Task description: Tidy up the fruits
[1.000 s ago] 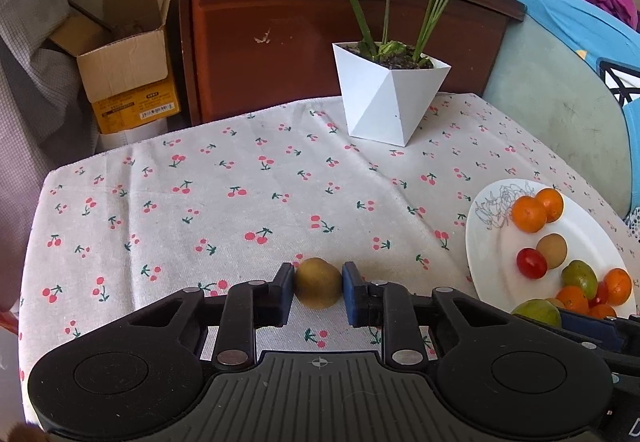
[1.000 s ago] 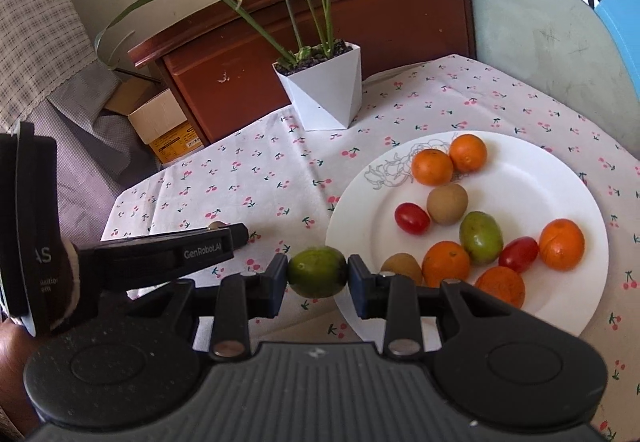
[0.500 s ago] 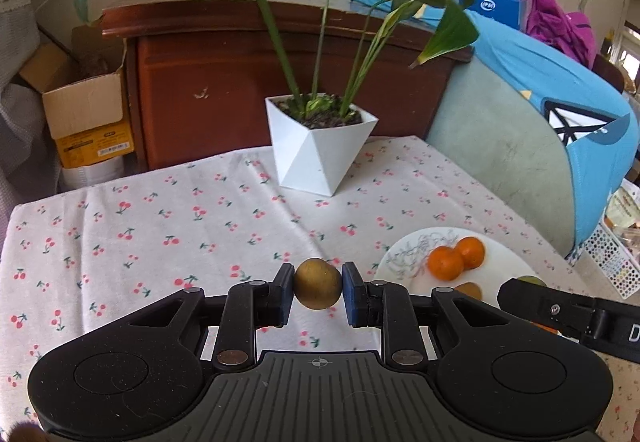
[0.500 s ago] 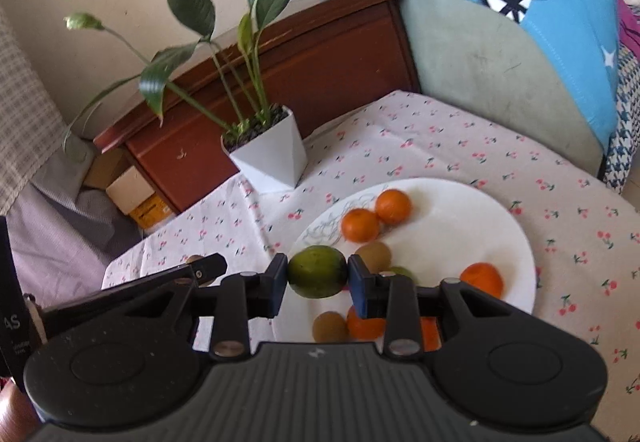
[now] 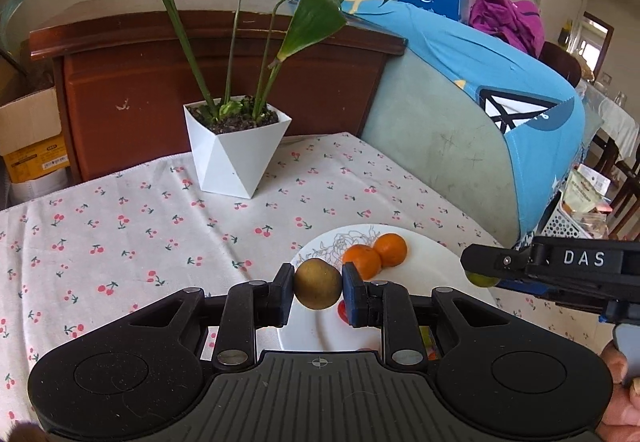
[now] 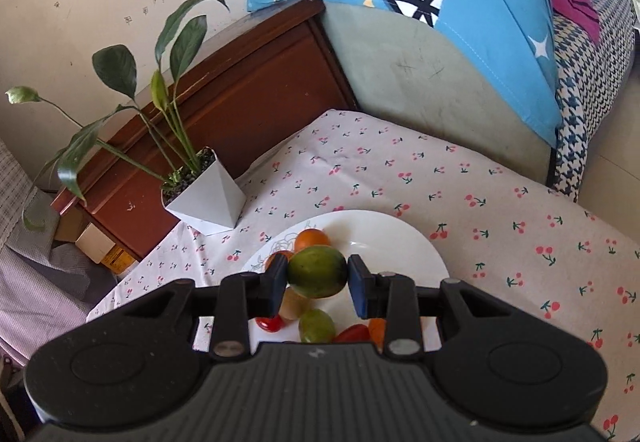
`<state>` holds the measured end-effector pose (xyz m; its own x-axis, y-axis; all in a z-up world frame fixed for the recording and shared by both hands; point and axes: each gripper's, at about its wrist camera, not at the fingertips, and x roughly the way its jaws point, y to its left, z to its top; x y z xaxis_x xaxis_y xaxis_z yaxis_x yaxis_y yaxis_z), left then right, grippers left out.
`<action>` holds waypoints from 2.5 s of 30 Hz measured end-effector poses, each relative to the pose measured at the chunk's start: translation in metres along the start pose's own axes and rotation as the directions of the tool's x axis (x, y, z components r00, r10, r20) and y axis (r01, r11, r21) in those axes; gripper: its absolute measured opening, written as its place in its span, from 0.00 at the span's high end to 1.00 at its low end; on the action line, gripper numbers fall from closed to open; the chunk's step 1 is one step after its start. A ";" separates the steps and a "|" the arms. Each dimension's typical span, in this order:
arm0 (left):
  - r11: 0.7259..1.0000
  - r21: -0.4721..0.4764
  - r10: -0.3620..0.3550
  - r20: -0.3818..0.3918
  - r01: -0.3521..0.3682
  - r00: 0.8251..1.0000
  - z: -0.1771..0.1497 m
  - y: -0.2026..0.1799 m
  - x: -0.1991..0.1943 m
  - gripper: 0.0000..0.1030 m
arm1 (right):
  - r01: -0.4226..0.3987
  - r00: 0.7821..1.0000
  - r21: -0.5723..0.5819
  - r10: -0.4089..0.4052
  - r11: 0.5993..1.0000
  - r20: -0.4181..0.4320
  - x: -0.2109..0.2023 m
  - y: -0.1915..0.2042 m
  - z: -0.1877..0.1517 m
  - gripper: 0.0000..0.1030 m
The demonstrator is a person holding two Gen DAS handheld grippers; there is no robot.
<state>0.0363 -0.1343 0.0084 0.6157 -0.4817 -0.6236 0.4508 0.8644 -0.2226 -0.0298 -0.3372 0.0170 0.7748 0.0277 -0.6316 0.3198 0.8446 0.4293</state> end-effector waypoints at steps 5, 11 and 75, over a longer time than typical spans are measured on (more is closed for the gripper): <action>1.000 -0.001 0.005 -0.046 -0.005 0.999 -0.007 -0.002 0.010 0.78 | 0.015 0.999 0.031 -0.014 0.999 -0.035 0.014 -0.009 0.001 0.69; 1.000 0.018 -0.003 -0.076 0.004 0.997 -0.013 -0.011 0.017 0.78 | 0.040 0.996 0.012 -0.039 0.999 -0.080 0.027 -0.010 -0.004 0.69; 0.949 -0.015 0.304 -0.238 -0.316 0.923 -0.036 -0.003 -0.037 0.07 | 0.400 0.910 -0.115 -0.409 0.909 -0.072 -0.041 0.026 -0.078 0.09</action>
<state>-0.0111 -0.1145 0.0049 0.5516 -0.1474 -0.8210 0.2234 0.9744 -0.0248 -0.0959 -0.2751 0.0039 0.5350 -0.2820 -0.7964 0.5375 0.8409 0.0634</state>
